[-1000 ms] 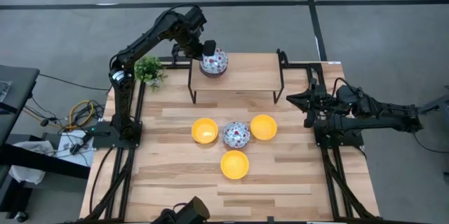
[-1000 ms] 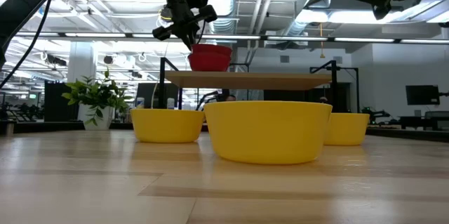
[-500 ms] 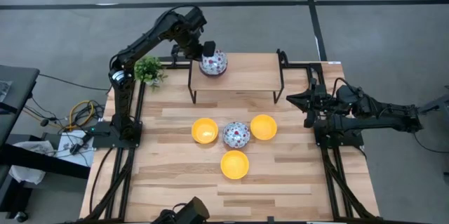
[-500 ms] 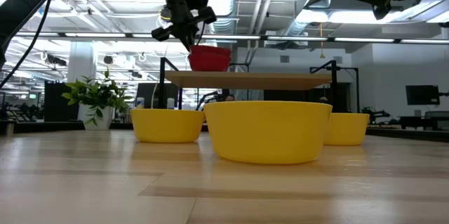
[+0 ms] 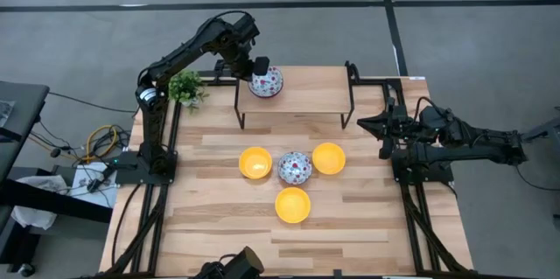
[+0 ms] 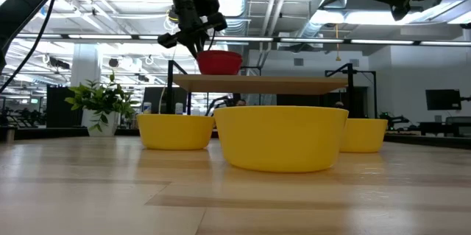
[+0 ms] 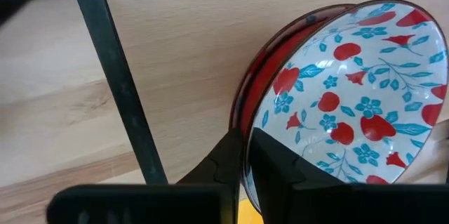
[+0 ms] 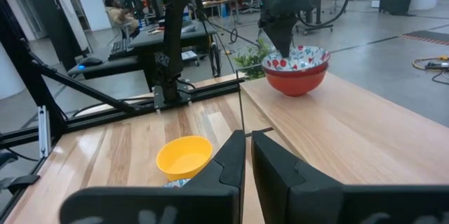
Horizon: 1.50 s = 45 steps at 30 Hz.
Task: Pick & Place Mini bowls
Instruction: Stack the bottom white bowl on the white bowl on the shelf, then stack the white bowl on the white bowls on the shelf
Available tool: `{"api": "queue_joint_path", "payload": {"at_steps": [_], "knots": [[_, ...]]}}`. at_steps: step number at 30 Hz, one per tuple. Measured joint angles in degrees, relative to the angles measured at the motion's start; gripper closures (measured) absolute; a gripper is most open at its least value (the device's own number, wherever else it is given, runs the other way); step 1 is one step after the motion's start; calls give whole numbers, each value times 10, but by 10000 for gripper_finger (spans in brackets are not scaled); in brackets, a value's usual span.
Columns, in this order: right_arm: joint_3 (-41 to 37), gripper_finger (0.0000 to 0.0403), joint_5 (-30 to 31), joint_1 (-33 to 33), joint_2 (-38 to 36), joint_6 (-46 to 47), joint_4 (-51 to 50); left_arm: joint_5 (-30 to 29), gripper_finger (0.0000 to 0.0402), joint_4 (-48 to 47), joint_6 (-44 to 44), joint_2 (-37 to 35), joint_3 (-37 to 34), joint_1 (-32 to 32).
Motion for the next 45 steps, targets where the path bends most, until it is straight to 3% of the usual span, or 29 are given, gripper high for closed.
{"api": "queue_joint_path", "payload": {"at_steps": [9, 22, 30, 35, 45], "knots": [[0, 386, 0, 0, 0, 0, 0, -2, 347, 7, 2, -2, 0, 1], [0, 386, 0, 0, 0, 0, 0, -4, 270, 11, 2, -11, -1, 3], [0, 386, 0, 0, 0, 0, 0, -1, 250, 14, -3, -95, -1, 7], [0, 386, 0, 0, 0, 0, 0, -5, 257, 24, -18, -177, -22, -75], [0, 386, -1, 0, 0, 0, 0, -147, 265, 196, -52, -256, -164, -363]]}}
